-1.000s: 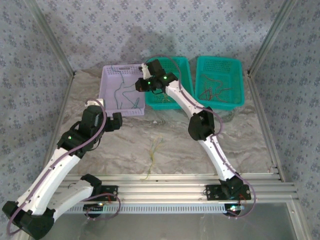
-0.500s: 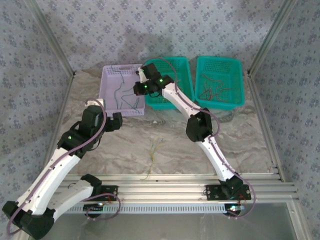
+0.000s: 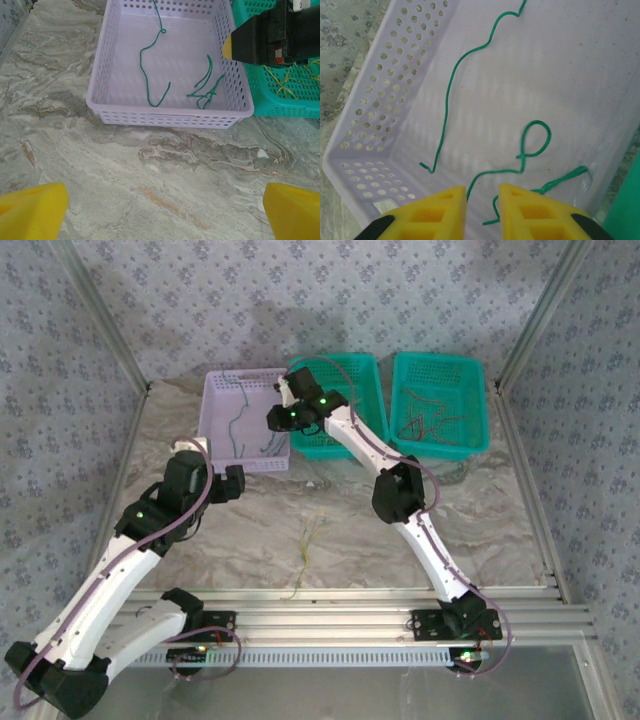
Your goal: Untangle the cables
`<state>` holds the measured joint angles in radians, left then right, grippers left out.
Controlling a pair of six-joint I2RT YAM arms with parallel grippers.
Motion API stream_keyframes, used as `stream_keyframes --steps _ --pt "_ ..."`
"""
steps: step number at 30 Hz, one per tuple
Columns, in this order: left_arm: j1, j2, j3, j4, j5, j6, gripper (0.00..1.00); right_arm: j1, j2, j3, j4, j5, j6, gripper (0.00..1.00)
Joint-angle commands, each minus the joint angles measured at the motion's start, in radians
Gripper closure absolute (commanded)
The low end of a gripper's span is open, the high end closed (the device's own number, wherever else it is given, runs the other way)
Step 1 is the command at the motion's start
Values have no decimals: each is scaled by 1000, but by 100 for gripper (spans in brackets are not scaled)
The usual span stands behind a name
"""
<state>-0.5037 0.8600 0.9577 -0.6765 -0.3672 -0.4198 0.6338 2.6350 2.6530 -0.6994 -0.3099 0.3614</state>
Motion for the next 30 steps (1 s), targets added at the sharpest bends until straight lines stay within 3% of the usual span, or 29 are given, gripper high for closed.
stream_keyframes --steps 1,3,6,11,18,23,30 --pt "8 1 4 23 -5 10 0 6 -17 7 -25 12 -18 72" --pt "8 -1 3 23 -7 12 0 7 -49 6 -32 22 -26 66" --pt "8 -1 3 23 -10 15 0 10 -137 -34 -21 29 -51 50" --pt "8 -4 4 21 -11 19 0 35 -357 -241 19 87 -118 39" --pt "9 -8 4 20 -9 20 0 92 -629 -578 79 150 -187 34" --pt "8 -19 3 21 -10 22 0 135 -841 -946 193 201 -182 31" --pt "7 -16 4 23 -2 20 0 188 -975 -1282 250 241 -156 29"
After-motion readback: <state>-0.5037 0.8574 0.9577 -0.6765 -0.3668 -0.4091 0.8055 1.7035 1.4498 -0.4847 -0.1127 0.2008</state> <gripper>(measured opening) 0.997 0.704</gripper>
